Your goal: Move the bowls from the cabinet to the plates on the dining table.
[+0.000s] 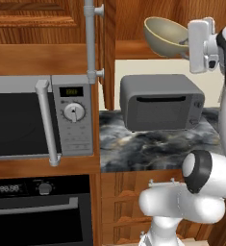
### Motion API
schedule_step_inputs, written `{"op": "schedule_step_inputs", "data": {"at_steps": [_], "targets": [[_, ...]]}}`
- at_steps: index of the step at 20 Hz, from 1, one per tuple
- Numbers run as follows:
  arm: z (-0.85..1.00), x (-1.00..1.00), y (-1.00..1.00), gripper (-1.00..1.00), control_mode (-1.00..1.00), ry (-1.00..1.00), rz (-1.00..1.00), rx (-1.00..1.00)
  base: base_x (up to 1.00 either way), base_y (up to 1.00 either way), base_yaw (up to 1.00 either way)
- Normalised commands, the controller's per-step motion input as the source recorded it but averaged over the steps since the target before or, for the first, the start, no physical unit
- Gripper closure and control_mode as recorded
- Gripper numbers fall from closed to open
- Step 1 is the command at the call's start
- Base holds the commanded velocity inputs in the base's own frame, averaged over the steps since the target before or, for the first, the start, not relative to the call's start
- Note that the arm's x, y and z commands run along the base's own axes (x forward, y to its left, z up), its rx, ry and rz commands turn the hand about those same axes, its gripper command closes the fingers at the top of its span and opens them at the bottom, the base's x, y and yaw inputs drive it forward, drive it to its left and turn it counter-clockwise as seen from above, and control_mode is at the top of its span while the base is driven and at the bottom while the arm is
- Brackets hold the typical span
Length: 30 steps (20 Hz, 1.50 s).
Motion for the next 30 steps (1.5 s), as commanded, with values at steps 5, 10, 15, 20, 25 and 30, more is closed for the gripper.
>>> {"op": "schedule_step_inputs", "data": {"at_steps": [5,10,15,20,25,30], "targets": [[0.02,-0.62,-0.09,1.0,-1.0,0.02,0.0,0.0,0.0,0.0,0.0],[0.01,-0.62,-0.06,1.0,-1.0,0.02,0.0,0.0,0.0,0.0,0.0],[0.03,-0.59,-0.03,1.0,-1.0,0.05,0.0,0.0,0.0,0.0,0.0],[0.0,-0.61,0.04,1.0,-1.0,0.02,0.0,-0.03,0.0,0.0,0.0],[0.0,-0.59,0.12,1.0,-1.0,0.0,-0.01,-0.05,0.0,0.0,0.0],[0.0,-0.51,0.14,1.0,-1.0,-0.08,0.0,-0.07,0.0,0.0,0.0]]}}
